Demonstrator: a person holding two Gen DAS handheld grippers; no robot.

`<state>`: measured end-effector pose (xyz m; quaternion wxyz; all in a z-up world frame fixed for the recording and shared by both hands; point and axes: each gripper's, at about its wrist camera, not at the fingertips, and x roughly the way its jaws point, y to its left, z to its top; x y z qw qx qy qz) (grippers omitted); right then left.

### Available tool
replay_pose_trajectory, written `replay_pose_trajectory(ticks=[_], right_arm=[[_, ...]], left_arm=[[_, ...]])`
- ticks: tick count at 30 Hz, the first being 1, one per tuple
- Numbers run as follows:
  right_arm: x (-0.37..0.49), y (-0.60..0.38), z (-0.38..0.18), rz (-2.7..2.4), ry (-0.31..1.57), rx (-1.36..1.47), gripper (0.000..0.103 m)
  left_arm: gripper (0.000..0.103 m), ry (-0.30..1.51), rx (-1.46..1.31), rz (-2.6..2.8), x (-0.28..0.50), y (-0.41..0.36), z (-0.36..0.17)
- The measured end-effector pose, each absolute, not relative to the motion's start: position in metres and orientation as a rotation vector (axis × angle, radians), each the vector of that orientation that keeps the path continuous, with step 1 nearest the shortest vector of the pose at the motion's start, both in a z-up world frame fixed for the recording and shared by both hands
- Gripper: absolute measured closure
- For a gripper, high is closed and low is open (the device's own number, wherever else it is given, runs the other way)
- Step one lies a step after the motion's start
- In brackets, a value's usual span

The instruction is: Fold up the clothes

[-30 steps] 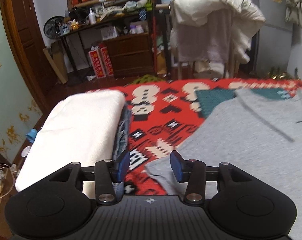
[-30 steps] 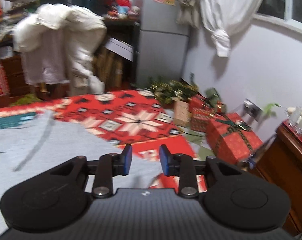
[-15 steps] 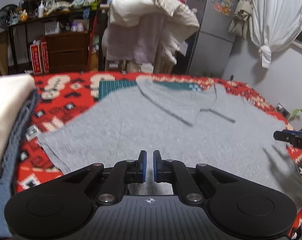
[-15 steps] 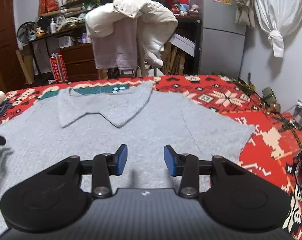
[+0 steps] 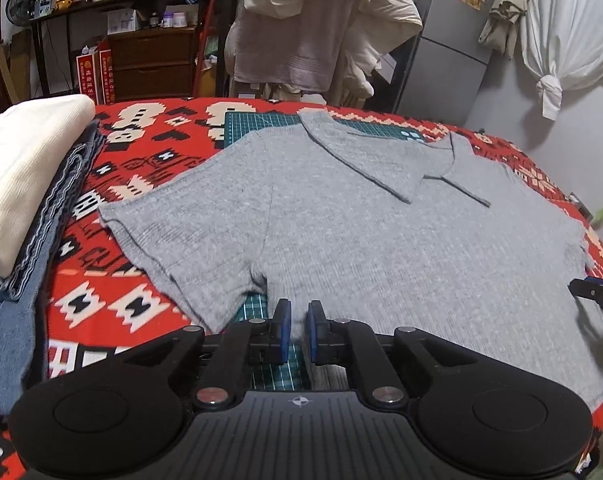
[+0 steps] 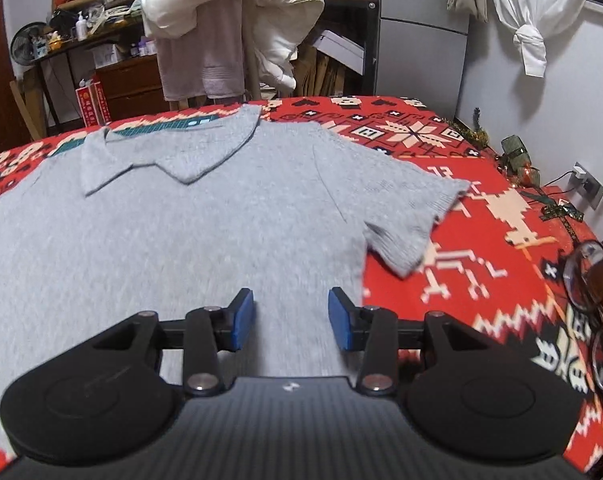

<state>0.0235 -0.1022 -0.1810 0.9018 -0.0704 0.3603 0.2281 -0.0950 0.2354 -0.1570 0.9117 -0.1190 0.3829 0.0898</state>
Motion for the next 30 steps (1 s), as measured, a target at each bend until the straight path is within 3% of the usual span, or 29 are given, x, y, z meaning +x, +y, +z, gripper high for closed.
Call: replay_pose_trajectory(ticks=[16, 20, 30], right_arm=[[-0.038, -0.135, -0.178, 0.496, 0.766, -0.216, 0.055], [-0.053, -0.147, -0.176, 0.490, 0.779, -0.216, 0.050], [-0.081, -0.174, -0.173, 0.453, 0.782, -0.195, 0.050]], left_arm=[[0.089, 0.814, -0.211, 0.093, -0.139, 0.216, -0.148], [0.089, 0.826, -0.214, 0.070, -0.151, 0.211, -0.148], [0.089, 0.833, -0.231, 0.025, -0.177, 0.198, -0.145]])
